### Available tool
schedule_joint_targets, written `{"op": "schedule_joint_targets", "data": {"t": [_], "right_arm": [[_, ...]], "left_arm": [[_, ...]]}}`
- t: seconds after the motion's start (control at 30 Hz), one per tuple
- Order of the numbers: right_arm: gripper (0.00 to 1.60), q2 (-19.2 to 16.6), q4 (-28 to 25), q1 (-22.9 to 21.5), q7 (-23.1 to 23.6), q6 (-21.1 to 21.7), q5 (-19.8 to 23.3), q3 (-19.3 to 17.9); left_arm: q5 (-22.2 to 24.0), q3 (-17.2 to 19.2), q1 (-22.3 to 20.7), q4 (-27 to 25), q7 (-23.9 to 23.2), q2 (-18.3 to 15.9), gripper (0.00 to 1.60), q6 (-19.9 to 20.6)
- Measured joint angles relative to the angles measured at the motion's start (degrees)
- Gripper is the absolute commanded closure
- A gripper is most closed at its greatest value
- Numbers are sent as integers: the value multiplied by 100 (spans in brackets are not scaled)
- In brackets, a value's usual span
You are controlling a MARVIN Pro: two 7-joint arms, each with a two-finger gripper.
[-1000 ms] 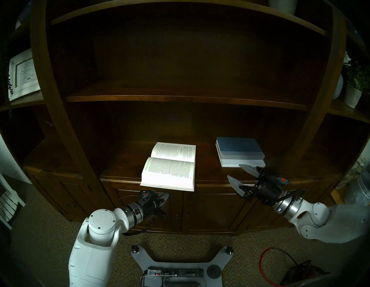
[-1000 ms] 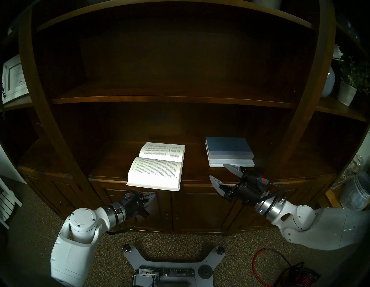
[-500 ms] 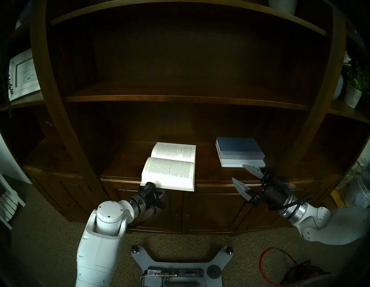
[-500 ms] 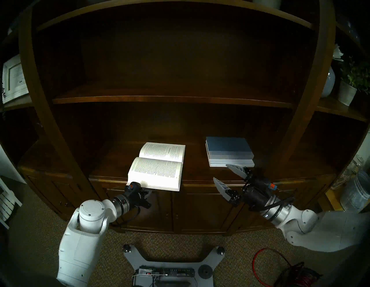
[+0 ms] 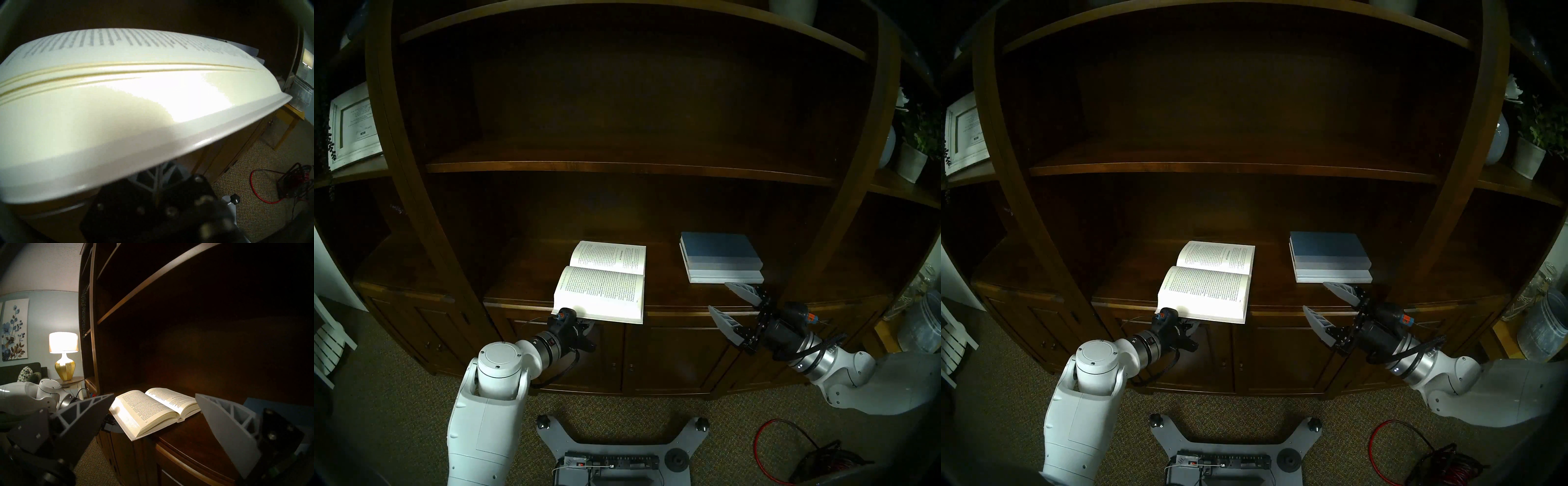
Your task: Close the books and align them horizontally on the shelf
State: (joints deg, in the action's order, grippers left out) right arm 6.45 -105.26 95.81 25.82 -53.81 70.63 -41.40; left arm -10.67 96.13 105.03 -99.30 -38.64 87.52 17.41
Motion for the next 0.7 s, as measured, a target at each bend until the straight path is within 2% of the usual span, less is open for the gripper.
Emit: {"op": "schedule_joint_targets", "data": {"t": [0.5, 0.7], "right_arm": [[0, 0, 64, 122, 435, -10, 322, -173], [0, -1, 90, 171, 611, -13, 457, -238]], "left_arm": [[188, 307, 159, -396, -163, 106, 160, -1], [330, 490, 24, -785, -100, 162, 160, -77]]}}
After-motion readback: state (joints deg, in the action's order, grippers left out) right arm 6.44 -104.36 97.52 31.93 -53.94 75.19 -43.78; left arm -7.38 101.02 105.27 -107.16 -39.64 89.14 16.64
